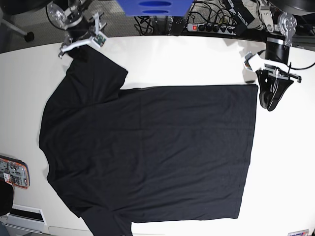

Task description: Fold the T-shirt properly

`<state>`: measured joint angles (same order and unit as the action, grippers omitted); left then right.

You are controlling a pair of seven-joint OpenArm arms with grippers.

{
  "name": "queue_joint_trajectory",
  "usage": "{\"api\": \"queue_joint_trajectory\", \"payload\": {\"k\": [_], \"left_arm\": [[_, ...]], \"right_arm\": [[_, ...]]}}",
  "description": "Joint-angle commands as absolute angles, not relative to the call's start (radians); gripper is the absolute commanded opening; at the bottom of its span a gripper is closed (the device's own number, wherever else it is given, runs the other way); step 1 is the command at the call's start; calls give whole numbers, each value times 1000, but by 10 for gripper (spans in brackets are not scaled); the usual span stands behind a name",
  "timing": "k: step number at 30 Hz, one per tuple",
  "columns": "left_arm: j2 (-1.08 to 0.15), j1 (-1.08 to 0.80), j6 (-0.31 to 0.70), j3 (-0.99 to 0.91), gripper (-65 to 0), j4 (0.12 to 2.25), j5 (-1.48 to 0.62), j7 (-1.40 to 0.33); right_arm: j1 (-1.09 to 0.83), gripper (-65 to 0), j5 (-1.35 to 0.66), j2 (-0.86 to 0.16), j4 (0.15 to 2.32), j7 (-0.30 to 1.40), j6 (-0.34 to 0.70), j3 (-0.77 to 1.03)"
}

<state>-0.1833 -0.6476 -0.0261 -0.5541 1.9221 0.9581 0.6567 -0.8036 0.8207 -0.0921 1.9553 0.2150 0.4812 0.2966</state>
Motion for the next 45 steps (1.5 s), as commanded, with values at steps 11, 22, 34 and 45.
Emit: {"api": "queue_joint_trajectory", "payload": {"k": [11,22,34,45], "left_arm": [[-189,-644,-42,-558,-525,1906,943,667],[-189,-639,-42,-558,-525,1905,943,662],[-189,-625,-42,-558,-525,1905,943,668],[-189,-625,-42,-558,-525,1905,943,668]], "right_arm": [[-691,-228,849,-148,1956,372,483,147],[-693,-229,898,-255,1934,535,483,71],[-690,-650,898,-255,1936,544,483,68],[-694,-650,897,-254,1945,544,481,70]]}}
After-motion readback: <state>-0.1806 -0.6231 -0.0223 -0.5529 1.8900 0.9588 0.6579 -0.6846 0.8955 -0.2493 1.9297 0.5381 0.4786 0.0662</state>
